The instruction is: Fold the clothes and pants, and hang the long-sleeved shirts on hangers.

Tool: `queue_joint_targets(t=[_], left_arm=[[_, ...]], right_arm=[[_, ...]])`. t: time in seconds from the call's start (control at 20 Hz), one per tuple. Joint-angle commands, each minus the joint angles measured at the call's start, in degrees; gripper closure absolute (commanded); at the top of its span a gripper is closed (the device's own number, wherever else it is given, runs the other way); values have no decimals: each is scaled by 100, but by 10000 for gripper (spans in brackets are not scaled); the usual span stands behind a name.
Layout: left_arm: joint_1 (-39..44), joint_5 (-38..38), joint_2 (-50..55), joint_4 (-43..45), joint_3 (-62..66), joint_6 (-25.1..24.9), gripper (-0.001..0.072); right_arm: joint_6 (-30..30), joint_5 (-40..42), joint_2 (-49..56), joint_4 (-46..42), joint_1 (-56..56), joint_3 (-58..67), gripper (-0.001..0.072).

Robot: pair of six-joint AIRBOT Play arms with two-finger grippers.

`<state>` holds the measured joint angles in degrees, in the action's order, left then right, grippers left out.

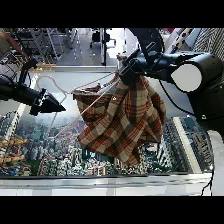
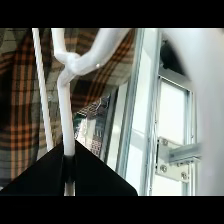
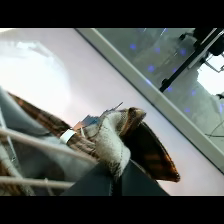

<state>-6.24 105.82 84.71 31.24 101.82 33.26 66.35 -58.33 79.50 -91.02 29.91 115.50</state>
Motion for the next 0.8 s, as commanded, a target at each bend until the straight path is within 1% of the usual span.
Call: queue_joint_targets(t=[0.0, 0.05, 0.1, 0.2, 0.25, 0.35, 0.45, 0.5, 0.6, 0.75], left_arm=[[127, 15, 42, -4, 4, -232, 679], [157, 11, 114, -9, 7, -243, 679], [190, -17, 221, -4, 7, -238, 679], [236, -155, 498, -92, 7, -234, 679], [267, -219, 629, -195, 7, -234, 679], [269, -428, 817, -457, 7, -214, 679], [216, -951, 831, -531, 7, -109, 682], [168, -1169, 815, -634, 7, -111, 682], [103, -1432, 824, -1108, 7, -114, 682], [184, -1926, 881, -1703, 7, -109, 683]], right_arm=[[24, 413, 28, 26, 17, -42, 685], [13, 356, 15, 256, 68, -39, 685], [-188, 212, -2, 595, 164, -39, 686], [-986, -426, -39, 1414, 450, -39, 686], [-1222, -776, -57, 1637, 627, -42, 686], [-1248, -1333, -83, 1596, 918, -39, 686], [-1121, -1742, -96, 1488, 990, -39, 685], [-992, -1788, -94, 1419, 990, -42, 685], [-988, -1635, -94, 1429, 990, -39, 685], [-997, -1628, -92, 2013, 1014, -42, 685]])
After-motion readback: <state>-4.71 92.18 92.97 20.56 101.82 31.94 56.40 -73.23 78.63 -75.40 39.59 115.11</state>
